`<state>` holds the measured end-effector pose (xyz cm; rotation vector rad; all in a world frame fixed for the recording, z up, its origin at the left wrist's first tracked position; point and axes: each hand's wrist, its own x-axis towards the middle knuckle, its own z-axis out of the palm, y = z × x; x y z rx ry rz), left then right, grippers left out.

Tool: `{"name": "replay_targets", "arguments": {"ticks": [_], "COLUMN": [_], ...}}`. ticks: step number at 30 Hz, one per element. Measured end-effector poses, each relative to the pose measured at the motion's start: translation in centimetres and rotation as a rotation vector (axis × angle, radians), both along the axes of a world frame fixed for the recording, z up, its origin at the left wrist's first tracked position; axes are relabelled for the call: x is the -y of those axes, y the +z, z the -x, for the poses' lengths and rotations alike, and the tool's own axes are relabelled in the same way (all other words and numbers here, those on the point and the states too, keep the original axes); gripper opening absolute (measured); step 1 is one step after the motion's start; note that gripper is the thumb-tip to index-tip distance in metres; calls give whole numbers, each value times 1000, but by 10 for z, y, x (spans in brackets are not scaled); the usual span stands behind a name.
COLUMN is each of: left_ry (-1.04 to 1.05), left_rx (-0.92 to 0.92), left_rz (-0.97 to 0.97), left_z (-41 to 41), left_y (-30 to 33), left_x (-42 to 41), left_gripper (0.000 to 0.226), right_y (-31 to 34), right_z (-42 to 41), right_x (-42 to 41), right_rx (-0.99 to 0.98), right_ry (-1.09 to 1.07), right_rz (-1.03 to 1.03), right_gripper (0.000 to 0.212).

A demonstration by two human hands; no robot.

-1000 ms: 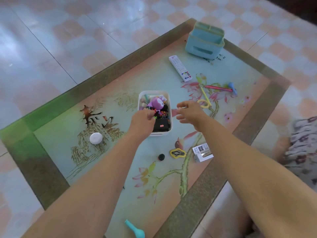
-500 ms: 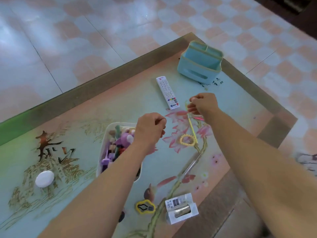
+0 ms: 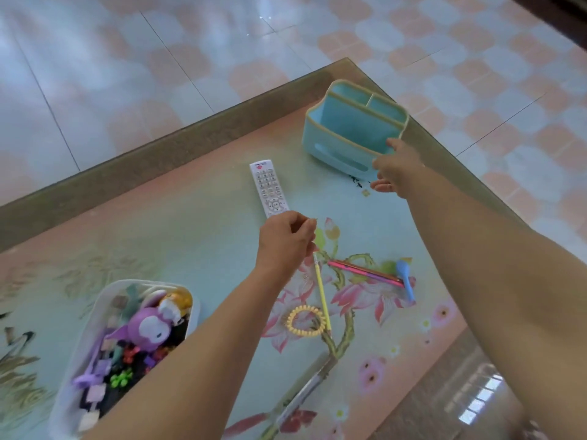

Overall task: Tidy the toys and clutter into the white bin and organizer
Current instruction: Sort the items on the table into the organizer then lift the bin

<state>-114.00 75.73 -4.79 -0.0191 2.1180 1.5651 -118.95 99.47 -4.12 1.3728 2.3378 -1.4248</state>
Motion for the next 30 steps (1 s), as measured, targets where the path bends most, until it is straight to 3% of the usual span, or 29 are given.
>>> {"name": "replay_targets", "arguments": {"ticks": [7, 13, 17, 23, 25, 27, 30], "left_ry": [4, 56, 156, 334, 404, 508, 604], "left_rx": [71, 134, 252, 498, 509, 485, 426], "left_rz": [-53, -90, -120, -293, -331, -388, -378], "left_z": [1, -8, -5, 2, 2, 4, 12], "left_y": [-4, 11, 33, 64, 68, 67, 66], "left_x": [3, 5, 0, 6, 16, 28, 51], "left_gripper": [14, 17, 48, 74, 66, 43, 40], "right_y": [-23, -16, 7, 47, 53, 55, 59], "right_z": [-7, -42, -69, -108, -117, -120, -119], "right_x": [12, 53, 87, 145, 163, 176, 191], "right_rx": [-45, -138, -267, -433, -479, -493, -524], "right_ry": [47, -38, 11, 198, 295, 382, 493], "right_rz": [-362, -413, -373, -344, -362, -436, -460], "right_gripper": [16, 21, 22, 18, 17, 16, 11]}}
